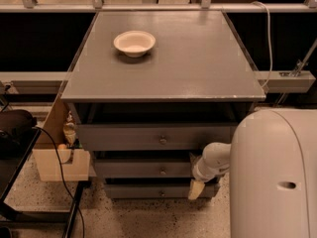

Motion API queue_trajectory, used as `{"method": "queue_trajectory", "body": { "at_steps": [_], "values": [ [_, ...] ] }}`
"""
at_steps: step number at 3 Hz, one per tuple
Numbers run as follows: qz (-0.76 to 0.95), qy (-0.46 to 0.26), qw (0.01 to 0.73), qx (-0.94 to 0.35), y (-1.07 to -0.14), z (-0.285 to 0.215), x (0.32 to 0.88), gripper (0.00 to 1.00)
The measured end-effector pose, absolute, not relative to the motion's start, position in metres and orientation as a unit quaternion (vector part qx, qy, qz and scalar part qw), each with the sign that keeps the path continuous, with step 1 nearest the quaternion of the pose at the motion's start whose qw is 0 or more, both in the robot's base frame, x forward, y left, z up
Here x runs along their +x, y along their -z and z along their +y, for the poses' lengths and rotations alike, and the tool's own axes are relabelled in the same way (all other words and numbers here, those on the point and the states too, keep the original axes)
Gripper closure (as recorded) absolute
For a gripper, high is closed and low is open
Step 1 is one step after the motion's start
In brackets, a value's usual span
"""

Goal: Open middle drawer

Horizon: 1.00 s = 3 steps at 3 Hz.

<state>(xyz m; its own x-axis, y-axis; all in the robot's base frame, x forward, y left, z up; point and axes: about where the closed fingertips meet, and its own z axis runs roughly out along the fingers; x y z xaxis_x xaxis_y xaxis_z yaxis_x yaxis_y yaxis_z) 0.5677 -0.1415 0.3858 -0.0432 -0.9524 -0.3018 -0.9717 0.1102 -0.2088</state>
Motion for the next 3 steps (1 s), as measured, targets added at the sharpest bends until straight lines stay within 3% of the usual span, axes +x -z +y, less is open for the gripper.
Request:
{"method": "queue_trajectory", "body": {
  "at_steps": [3],
  "values": [
    [0.734,-0.092,0.151,-0.656,-0.382,-0.146,0.545,0.0]
  ]
}}
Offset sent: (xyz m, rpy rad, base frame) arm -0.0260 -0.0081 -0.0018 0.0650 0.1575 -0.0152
